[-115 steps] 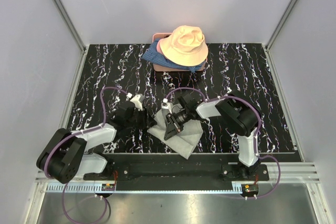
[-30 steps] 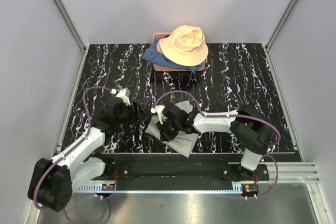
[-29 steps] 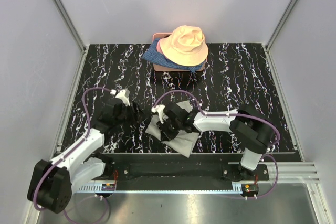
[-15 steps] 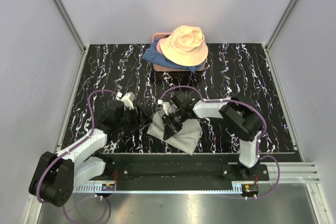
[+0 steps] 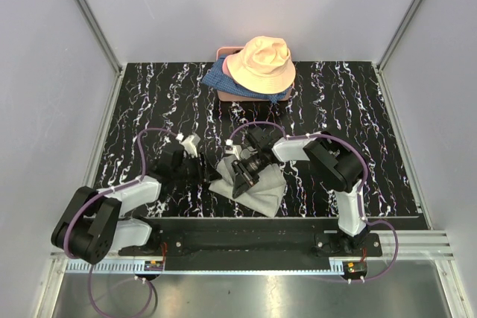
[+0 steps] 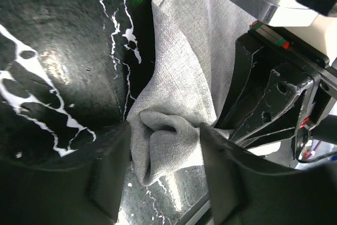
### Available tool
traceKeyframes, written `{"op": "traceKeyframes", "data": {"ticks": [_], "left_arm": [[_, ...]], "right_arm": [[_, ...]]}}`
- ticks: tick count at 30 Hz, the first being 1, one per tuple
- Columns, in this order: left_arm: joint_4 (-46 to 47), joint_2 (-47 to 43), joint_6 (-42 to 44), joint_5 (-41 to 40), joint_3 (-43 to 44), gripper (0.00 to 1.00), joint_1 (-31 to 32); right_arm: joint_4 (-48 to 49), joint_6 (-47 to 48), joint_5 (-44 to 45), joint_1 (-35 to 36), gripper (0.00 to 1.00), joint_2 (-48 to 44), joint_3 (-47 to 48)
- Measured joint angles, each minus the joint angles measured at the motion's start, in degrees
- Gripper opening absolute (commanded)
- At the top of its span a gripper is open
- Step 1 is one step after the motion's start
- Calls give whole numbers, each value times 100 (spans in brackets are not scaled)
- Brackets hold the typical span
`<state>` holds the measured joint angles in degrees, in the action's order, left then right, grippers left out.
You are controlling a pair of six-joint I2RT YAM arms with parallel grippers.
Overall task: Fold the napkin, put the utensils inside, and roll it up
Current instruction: Roll the napkin with the utensil
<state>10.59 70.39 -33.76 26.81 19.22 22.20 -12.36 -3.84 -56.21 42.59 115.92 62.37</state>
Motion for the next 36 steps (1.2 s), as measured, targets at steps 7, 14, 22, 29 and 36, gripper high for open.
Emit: {"op": "traceKeyframes", "data": {"ticks": [7, 14, 22, 29, 36], "left_arm": [[299, 280, -256, 44, -13, 1, 160], [219, 291, -302, -31, -17, 0, 210], [-131, 400, -367, -153, 85, 0, 214], [-474, 570, -385, -269, 361, 0, 221], [-511, 922, -380, -282, 660, 0, 131]], "right_arm": [[-9, 37, -48, -28, 25, 28, 2], [-118, 15, -24, -94, 60, 15, 33], [-258, -57, 1016, -199, 80, -929, -131], [-356, -225, 2433, -81, 84, -2732, -1139], [-444, -660, 3681, 874, 85, -3434, -1582]]}}
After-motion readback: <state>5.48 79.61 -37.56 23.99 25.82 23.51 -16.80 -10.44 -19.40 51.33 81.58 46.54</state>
